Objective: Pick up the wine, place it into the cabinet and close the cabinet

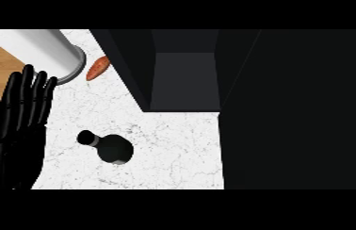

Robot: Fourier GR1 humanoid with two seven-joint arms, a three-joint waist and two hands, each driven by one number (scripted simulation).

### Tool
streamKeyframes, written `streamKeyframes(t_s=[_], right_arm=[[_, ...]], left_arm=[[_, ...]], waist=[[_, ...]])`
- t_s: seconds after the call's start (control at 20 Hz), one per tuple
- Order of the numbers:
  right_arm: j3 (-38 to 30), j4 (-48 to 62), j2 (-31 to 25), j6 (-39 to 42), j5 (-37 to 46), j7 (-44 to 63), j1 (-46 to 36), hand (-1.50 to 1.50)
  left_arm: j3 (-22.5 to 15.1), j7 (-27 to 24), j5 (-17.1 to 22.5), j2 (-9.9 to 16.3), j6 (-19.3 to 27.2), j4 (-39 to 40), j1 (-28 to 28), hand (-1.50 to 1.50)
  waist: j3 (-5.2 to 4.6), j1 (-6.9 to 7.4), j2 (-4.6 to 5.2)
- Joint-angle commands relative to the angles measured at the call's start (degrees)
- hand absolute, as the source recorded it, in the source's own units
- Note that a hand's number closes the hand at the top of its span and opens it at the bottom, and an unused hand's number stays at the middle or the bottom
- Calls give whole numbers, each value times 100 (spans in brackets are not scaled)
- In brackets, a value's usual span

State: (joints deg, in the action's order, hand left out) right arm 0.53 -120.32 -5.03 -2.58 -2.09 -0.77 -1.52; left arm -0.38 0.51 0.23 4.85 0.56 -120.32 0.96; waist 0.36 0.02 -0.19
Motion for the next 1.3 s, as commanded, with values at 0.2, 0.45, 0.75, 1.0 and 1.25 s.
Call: streamKeyframes(t_s=[0.2,0.45,0.75,1.0,1.25], right_arm=[[5,-658,-208,463,-88,-251,975,-150],[569,-622,-417,1134,-908,688,1048,-150],[108,-1250,-594,1265,-1509,1348,1063,-150],[294,-1353,-412,1160,-1302,1703,908,-150],[-119,-1144,-394,1433,-1516,1602,837,-150]], left_arm=[[198,-750,654,420,-969,754,-569,-150],[-97,715,2048,-177,-970,1000,-558,-150],[-229,1425,2036,-331,-448,690,-997,-150],[-853,1112,1688,-477,-147,554,-585,-150],[-334,1355,2116,-297,-479,506,-783,-150]], waist=[[-38,-86,17],[-39,-92,27],[-36,-24,15],[-37,-9,15],[-36,-7,17]])
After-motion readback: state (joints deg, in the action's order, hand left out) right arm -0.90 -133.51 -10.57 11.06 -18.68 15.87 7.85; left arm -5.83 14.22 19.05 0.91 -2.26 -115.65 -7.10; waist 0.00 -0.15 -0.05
